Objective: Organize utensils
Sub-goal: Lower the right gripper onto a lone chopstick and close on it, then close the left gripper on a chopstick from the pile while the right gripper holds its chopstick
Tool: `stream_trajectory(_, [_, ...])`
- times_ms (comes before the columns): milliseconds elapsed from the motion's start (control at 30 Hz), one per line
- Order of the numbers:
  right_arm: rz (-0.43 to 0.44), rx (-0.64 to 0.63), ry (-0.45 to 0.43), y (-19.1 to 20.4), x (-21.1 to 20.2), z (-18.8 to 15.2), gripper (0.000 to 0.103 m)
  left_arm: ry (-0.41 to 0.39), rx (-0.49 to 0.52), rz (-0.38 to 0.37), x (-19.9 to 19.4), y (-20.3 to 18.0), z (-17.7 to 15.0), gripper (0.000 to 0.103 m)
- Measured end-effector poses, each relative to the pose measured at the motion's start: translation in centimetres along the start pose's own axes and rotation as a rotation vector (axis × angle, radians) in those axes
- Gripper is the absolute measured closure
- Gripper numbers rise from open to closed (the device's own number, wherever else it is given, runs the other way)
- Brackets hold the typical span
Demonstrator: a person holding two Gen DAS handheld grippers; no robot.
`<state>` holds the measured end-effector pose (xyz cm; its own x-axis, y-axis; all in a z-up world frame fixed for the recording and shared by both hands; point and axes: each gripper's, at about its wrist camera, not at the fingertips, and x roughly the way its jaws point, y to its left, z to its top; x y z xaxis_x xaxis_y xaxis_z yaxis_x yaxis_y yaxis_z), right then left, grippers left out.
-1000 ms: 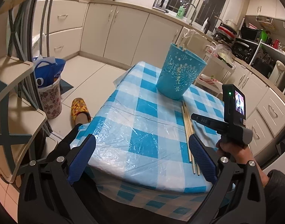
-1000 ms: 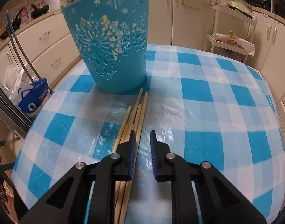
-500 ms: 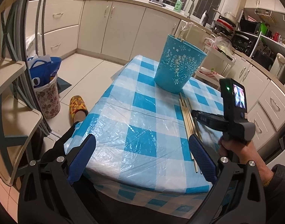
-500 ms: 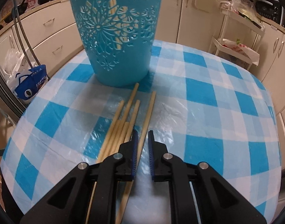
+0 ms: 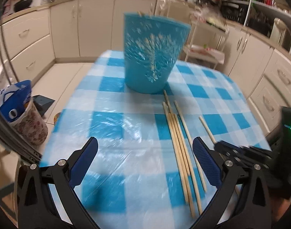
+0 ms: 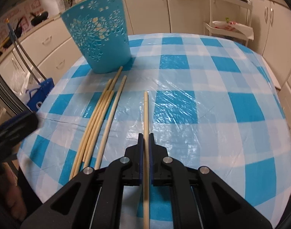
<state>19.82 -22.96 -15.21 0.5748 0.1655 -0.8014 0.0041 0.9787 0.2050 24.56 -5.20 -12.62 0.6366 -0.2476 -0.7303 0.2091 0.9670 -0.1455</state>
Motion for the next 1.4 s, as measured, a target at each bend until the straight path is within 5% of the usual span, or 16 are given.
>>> stream_trajectory(600, [0.096, 0.045, -0.007, -1.4, 0.7, 0.9, 0.096, 0.119, 0.072, 0.106, 5.8, -1.6, 1.2, 0.016])
stream_trajectory(833, [0.088, 0.033, -0.006, -1.1, 0.8, 1.0, 0.096, 0.136, 0.122, 0.120, 6.8, -2.6, 1.2, 0.028])
stream_trajectory(1000, [0.075, 0.001, -0.002, -0.6, 1.2, 1.5, 0.096, 0.119, 0.159, 0.080, 7.1, -3.0, 1.7, 0.047])
stream_trajectory(1133, [0.055, 0.019, 0.004, -0.9, 1.1, 1.6, 0.097, 0.109, 0.255, -0.013, 7.3, -3.7, 1.9, 0.073])
stream_trajectory(1267, [0.054, 0.051, 0.016, -1.3, 0.8, 1.6, 0.097, 0.136, 0.389, -0.143, 7.1, -3.8, 2.0, 0.082])
stream_trajectory(1400, [0.034, -0.001, -0.002, -0.8, 0.9, 2.5, 0.091, 0.170, 0.390, -0.172, 7.1, -3.1, 2.5, 0.085])
